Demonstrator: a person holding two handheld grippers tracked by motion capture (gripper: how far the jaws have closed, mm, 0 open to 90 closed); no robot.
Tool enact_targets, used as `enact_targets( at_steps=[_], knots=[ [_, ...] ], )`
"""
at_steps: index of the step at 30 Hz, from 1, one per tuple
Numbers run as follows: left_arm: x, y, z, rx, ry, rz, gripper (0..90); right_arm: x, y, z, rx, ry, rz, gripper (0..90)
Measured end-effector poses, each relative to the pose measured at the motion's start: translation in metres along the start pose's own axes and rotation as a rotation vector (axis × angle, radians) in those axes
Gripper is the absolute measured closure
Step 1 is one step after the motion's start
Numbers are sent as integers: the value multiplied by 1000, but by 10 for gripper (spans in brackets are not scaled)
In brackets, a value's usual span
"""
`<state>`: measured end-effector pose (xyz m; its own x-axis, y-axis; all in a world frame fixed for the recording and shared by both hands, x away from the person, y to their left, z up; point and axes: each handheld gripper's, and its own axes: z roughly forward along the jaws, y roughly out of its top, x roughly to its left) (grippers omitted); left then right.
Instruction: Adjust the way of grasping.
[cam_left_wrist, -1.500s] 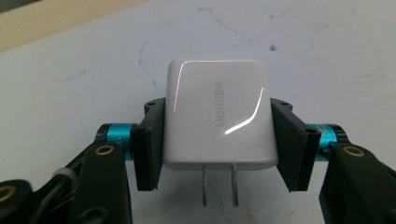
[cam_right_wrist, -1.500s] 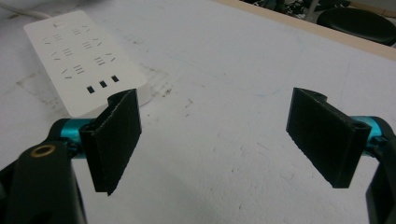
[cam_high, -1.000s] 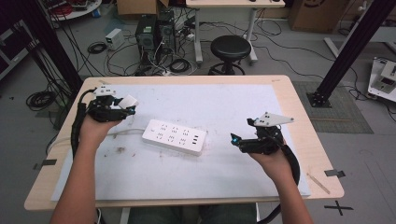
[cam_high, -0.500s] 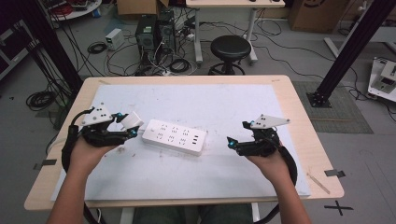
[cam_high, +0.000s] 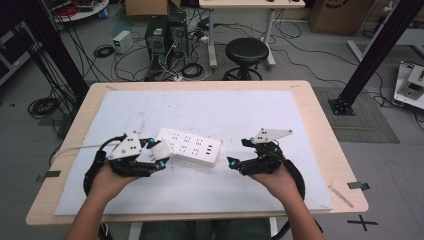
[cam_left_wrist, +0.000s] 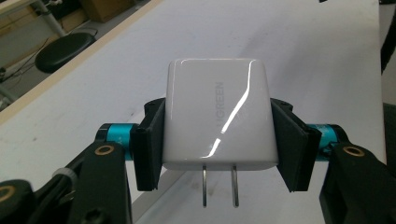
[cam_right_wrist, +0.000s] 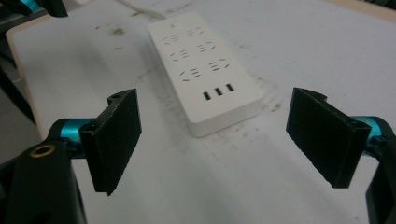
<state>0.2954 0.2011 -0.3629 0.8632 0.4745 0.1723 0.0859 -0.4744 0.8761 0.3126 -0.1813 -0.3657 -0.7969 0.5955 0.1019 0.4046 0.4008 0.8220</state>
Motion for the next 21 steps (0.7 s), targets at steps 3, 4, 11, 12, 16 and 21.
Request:
enact_targets(
  at_steps=[3, 4, 11, 12, 16, 21],
  knots=[
    [-12, 3, 12, 1, -26, 76, 425, 4, -1, 5, 5, 20, 23, 182],
    [-12, 3, 12, 1, -26, 76, 425, 5, -1, 6, 1, 36, 34, 182],
    [-45, 12, 42, -42, -55, 230, 425, 12, -3, 20, -28, 202, 155, 183],
    [-47, 13, 44, -46, -53, 247, 425, 12, -3, 22, -31, 221, 164, 183],
    [-56, 14, 50, -43, -51, 302, 425, 14, -5, 28, -28, 281, 201, 183],
    [-63, 13, 55, -50, -35, 373, 425, 17, -9, 35, -32, 356, 255, 183]
  ],
)
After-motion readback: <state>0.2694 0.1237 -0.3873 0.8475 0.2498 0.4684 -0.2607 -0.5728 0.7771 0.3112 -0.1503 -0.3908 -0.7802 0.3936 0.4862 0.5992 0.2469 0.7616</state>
